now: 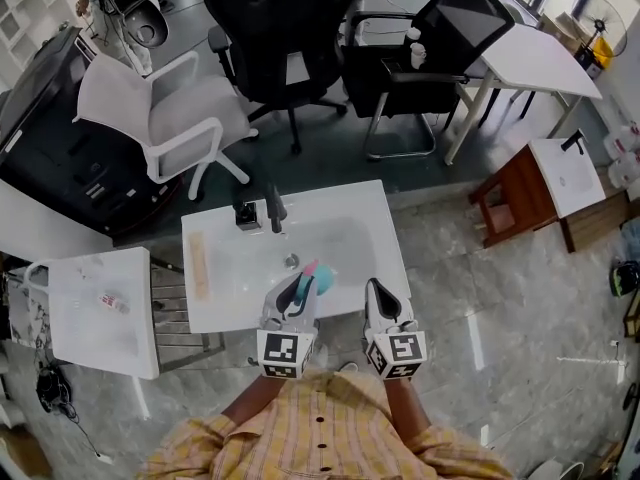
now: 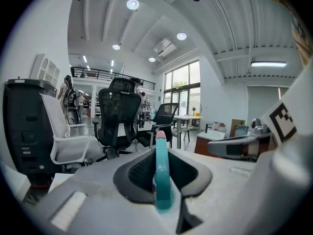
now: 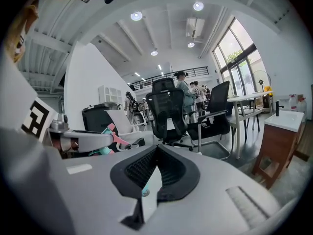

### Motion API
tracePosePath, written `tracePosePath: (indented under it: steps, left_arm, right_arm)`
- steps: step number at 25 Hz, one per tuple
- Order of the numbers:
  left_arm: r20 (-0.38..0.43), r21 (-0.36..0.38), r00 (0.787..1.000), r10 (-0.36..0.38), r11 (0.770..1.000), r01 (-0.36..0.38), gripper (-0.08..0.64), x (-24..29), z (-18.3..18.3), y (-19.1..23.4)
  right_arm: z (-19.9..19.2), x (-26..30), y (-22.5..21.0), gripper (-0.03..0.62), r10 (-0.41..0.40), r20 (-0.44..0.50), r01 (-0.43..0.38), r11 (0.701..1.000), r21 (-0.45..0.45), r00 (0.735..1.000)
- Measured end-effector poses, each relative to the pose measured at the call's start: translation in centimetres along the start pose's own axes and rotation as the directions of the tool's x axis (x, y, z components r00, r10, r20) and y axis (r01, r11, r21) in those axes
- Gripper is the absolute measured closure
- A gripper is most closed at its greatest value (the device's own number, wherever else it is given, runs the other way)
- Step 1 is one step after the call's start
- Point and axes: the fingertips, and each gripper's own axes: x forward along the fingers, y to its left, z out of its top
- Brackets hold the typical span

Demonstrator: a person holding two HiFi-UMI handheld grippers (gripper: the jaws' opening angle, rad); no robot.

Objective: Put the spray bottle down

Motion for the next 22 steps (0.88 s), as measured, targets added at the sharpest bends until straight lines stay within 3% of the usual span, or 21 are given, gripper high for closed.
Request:
tracePosePath:
  steps: [10,22]
  left_arm:
    - [-0.035,0.028,0.995,-0.09,0.995,0.091,0.489,3.4,0.2,3.2]
    - [-0.051,0.033,0.996,-0.069,0.997,0.071,0.489,7.8,-0.1,5.0]
  right_arm:
    - [1.2,4.0,-0.1,0.592,-0.094,-0.007,0.094,0.996,0.006,0.996]
    - [0.7,6.5,-1.5,0.592,-0.083,-0.05,0.083,0.997,-0.009,0.995]
